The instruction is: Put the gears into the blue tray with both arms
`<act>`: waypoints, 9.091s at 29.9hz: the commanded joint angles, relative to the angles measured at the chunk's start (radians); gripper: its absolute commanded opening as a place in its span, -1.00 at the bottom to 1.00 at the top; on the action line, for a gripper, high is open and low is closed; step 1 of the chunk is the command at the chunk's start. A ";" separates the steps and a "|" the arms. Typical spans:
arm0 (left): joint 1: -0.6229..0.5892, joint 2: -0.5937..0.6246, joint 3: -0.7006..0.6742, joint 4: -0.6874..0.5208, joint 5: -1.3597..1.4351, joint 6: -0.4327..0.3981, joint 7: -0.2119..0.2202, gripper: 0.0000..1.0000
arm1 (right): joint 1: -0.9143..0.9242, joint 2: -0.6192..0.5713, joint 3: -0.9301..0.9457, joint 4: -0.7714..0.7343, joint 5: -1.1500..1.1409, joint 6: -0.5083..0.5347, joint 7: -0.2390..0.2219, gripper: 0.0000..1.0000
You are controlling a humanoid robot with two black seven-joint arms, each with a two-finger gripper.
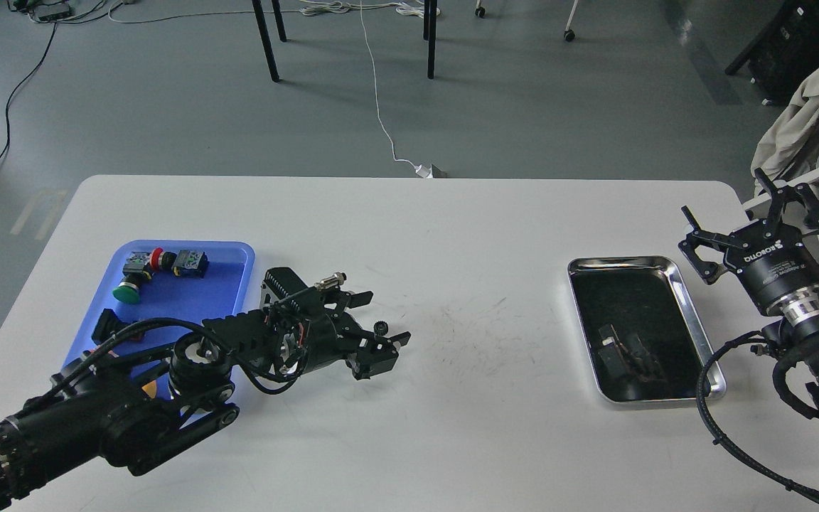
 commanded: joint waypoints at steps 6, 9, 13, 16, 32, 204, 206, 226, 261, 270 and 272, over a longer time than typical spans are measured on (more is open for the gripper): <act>0.005 -0.019 0.022 0.083 0.000 0.042 -0.005 0.65 | 0.000 -0.009 0.001 -0.001 0.000 0.000 0.000 0.95; 0.007 -0.019 0.024 0.083 0.000 0.042 -0.005 0.53 | 0.000 -0.009 -0.001 -0.001 0.000 0.000 0.000 0.95; 0.007 -0.019 0.029 0.081 0.000 0.042 -0.005 0.29 | 0.000 -0.007 -0.001 -0.001 0.000 0.000 0.000 0.95; 0.016 -0.018 0.029 0.081 0.000 0.042 -0.005 0.11 | 0.000 -0.007 -0.001 -0.001 0.000 0.000 0.000 0.95; 0.022 0.049 0.015 0.034 0.000 0.069 -0.007 -0.84 | 0.000 -0.007 -0.001 0.000 0.000 0.000 0.000 0.95; 0.274 0.495 -0.031 0.037 -0.234 0.391 -0.151 -0.83 | 0.061 -0.050 -0.024 -0.010 -0.011 0.000 -0.002 0.95; 0.274 0.487 -0.031 0.037 -0.234 0.391 -0.151 -0.82 | 0.061 -0.050 -0.025 -0.010 -0.009 0.000 -0.002 0.95; 0.257 0.498 -0.048 0.030 -0.289 0.394 -0.151 0.63 | 0.064 -0.050 -0.024 -0.009 -0.009 0.000 -0.002 0.95; -0.133 0.283 -0.195 0.202 -2.079 -0.214 -0.091 0.94 | 0.029 -0.064 -0.001 0.028 0.000 0.000 -0.002 0.97; -0.123 0.229 -0.231 0.277 -2.076 -0.250 -0.169 0.95 | 0.080 -0.067 -0.048 -0.016 -0.008 0.000 -0.012 0.97; -0.123 0.234 -0.234 0.277 -2.076 -0.251 -0.172 0.95 | 0.110 -0.069 -0.076 -0.024 -0.009 0.000 -0.012 0.97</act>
